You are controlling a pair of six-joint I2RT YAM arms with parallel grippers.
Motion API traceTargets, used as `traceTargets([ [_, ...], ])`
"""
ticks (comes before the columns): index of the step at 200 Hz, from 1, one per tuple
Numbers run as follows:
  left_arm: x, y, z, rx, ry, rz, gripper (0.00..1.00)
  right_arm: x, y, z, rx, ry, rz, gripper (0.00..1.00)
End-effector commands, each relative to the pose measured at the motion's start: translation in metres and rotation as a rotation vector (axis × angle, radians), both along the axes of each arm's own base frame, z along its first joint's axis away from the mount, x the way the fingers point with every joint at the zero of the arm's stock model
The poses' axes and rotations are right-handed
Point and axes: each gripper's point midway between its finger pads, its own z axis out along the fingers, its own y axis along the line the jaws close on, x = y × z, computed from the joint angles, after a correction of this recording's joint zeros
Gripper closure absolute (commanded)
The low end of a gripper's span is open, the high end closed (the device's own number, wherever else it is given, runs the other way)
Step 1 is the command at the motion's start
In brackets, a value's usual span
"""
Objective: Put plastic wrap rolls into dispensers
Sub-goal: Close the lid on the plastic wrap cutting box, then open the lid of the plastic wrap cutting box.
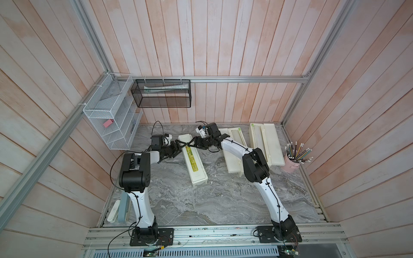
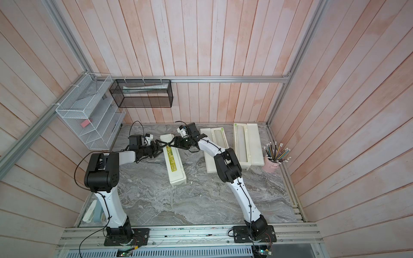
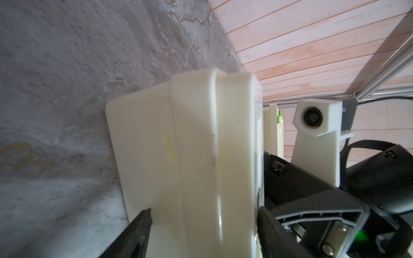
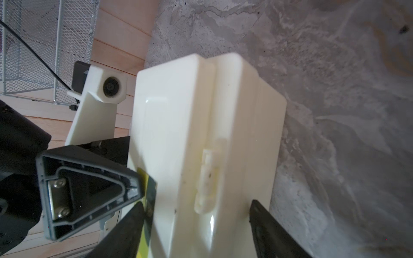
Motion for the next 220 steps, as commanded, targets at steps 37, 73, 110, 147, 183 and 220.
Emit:
traceTargets([
  [37,-0.029,0.004,-0.079,0.081,0.25,0.04,0.38,-0.018,0.007,-0.041,-0.065,0.088,0.028,0.3],
  [73,-0.035,0.001,-0.094,0.081,0.291,0.034,0.47,-0.021,0.008,-0.065,-0.094,0.12,0.018,0.3],
  [110,-0.039,0.001,-0.076,0.078,0.259,0.028,0.33,-0.014,0.002,-0.039,-0.107,0.055,-0.01,0.25],
  [147,-0.044,0.01,-0.015,0.097,0.156,0.049,0.13,-0.002,-0.018,0.01,-0.18,-0.083,-0.104,0.19],
  [183,-0.058,0.014,0.038,0.111,0.069,0.076,0.07,-0.004,-0.045,0.045,-0.309,-0.226,-0.181,0.15],
  [220,-0.08,0.015,0.061,0.107,0.049,0.09,0.0,-0.033,-0.055,0.055,-0.445,-0.308,-0.178,0.16],
])
